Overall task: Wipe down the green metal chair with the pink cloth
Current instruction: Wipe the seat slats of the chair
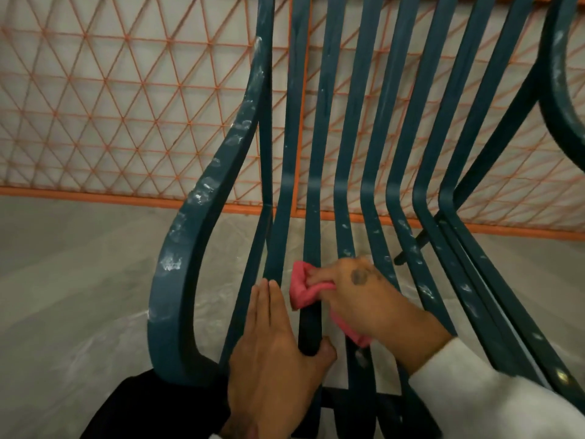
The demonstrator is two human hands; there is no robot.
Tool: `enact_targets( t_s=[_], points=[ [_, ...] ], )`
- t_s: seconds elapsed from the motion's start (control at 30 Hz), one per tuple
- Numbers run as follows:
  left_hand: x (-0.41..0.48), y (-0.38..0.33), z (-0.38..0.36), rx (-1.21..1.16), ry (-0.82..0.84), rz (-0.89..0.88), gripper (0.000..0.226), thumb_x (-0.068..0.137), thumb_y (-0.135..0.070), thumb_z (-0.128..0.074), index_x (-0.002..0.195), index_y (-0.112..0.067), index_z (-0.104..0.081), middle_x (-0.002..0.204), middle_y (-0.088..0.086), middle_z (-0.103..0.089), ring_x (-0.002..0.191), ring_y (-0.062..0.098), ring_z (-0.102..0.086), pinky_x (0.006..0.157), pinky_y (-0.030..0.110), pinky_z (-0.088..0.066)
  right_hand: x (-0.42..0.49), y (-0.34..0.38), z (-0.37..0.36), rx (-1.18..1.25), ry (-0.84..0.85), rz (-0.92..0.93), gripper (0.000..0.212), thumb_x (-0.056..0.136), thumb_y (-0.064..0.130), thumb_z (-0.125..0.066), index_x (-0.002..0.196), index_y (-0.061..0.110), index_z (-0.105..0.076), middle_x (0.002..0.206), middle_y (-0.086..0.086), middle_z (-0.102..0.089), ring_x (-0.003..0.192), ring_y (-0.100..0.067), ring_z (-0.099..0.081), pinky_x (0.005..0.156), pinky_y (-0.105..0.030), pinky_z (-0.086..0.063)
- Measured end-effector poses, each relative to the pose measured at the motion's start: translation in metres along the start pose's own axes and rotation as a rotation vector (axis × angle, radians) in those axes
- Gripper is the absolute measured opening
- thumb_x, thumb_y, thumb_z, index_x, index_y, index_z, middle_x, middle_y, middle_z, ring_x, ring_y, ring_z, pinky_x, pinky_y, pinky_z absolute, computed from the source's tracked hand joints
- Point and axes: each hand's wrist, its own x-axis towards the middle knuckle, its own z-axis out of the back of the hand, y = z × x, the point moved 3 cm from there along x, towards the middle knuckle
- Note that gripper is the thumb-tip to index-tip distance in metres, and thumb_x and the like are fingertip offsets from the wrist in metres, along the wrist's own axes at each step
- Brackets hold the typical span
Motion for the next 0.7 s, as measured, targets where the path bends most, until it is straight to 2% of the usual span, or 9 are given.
enact_targets(
  t_s=[0.07, 0.1, 0.17, 0.27, 0.33, 0.43, 0.5, 0.57, 0.7],
  points=[
    [0.001, -0.002, 0.002, 0.013, -0.034, -0.009, 0.113, 0.069, -0.077, -0.038, 0.158, -0.012, -0.012, 0.165, 0.003, -0.015, 0.148, 0.009, -0.009, 0.108, 0.029, -0.037, 0.020, -0.012, 0.010, 0.082, -0.044, -0.137, 0.032, 0.097, 0.014, -0.053, 0.101, 0.038, -0.074, 0.099, 0.003, -0.064, 0.081, -0.020, -0.066, 0.059, -0.027, -0.056],
    [0.000, -0.003, 0.004, -0.003, -0.025, -0.016, 0.113, 0.073, -0.077, -0.039, 0.158, -0.015, 0.000, 0.167, 0.000, -0.002, 0.147, 0.005, 0.005, 0.112, 0.027, -0.029, 0.029, -0.015, 0.013, 0.071, -0.043, -0.176, 0.030, 0.097, 0.016, -0.055, 0.098, 0.040, -0.074, 0.099, 0.001, -0.062, 0.081, -0.023, -0.066, 0.055, -0.028, -0.056],
    [0.001, -0.005, 0.006, -0.002, -0.035, -0.026, 0.112, 0.077, -0.076, -0.041, 0.157, -0.018, 0.011, 0.166, -0.004, 0.011, 0.144, 0.002, 0.017, 0.116, 0.025, -0.021, 0.043, -0.019, 0.016, -0.013, -0.037, -0.148, 0.028, 0.096, 0.016, -0.057, 0.089, 0.038, -0.074, 0.097, -0.001, -0.063, 0.092, -0.021, -0.062, 0.068, -0.031, -0.056],
    [0.003, -0.008, 0.009, -0.002, 0.008, -0.019, 0.112, 0.082, -0.070, -0.053, 0.157, -0.018, 0.014, 0.165, -0.004, 0.016, 0.149, 0.007, 0.016, 0.118, 0.027, -0.019, 0.034, -0.014, 0.013, -0.063, 0.014, -0.097, 0.026, 0.096, 0.018, -0.058, 0.086, 0.038, -0.072, 0.096, 0.004, -0.062, 0.100, -0.019, -0.055, 0.083, -0.031, -0.051],
    [0.012, -0.007, 0.009, -0.022, 0.063, 0.015, 0.117, 0.081, -0.067, -0.060, 0.156, -0.018, 0.015, 0.165, -0.004, 0.019, 0.151, 0.010, 0.014, 0.119, 0.032, -0.020, 0.016, -0.006, 0.012, -0.090, 0.053, -0.052, 0.027, 0.095, 0.017, -0.058, 0.083, 0.037, -0.071, 0.091, 0.005, -0.062, 0.098, -0.018, -0.056, 0.078, -0.025, -0.046],
    [0.032, -0.008, 0.009, -0.123, 0.106, 0.063, 0.126, 0.076, -0.068, -0.067, 0.156, -0.015, 0.015, 0.166, -0.002, 0.016, 0.153, 0.014, 0.009, 0.119, 0.040, -0.021, -0.006, 0.004, 0.008, -0.145, 0.141, -0.005, 0.025, 0.093, 0.009, -0.056, 0.091, 0.022, -0.077, 0.085, 0.003, -0.070, 0.083, -0.015, -0.061, 0.067, -0.013, -0.040],
    [0.037, -0.009, 0.009, -0.136, 0.103, 0.064, 0.130, 0.073, -0.072, -0.067, 0.156, -0.014, 0.014, 0.166, 0.000, 0.012, 0.153, 0.016, 0.006, 0.119, 0.041, -0.023, -0.009, 0.006, 0.005, -0.190, 0.151, 0.025, 0.027, 0.092, 0.007, -0.056, 0.096, 0.022, -0.078, 0.091, 0.004, -0.072, 0.084, -0.012, -0.062, 0.076, -0.015, -0.044],
    [0.035, -0.009, 0.007, -0.123, 0.086, 0.055, 0.128, 0.074, -0.069, -0.068, 0.156, -0.014, 0.013, 0.167, 0.000, 0.009, 0.153, 0.016, 0.002, 0.118, 0.042, -0.027, -0.003, 0.002, 0.004, -0.136, 0.098, 0.011, 0.031, 0.091, 0.009, -0.059, 0.102, 0.032, -0.077, 0.100, 0.007, -0.070, 0.093, -0.010, -0.060, 0.088, -0.022, -0.049],
    [0.034, -0.006, 0.006, -0.119, 0.080, 0.084, 0.128, 0.073, -0.064, -0.073, 0.157, -0.016, 0.013, 0.167, -0.002, 0.003, 0.153, 0.016, -0.007, 0.116, 0.040, -0.030, 0.034, -0.016, 0.012, -0.090, -0.020, -0.063, 0.028, 0.091, 0.014, -0.064, 0.107, 0.035, -0.073, 0.115, 0.003, -0.065, 0.097, -0.014, -0.061, 0.087, -0.027, -0.053]
  ],
)
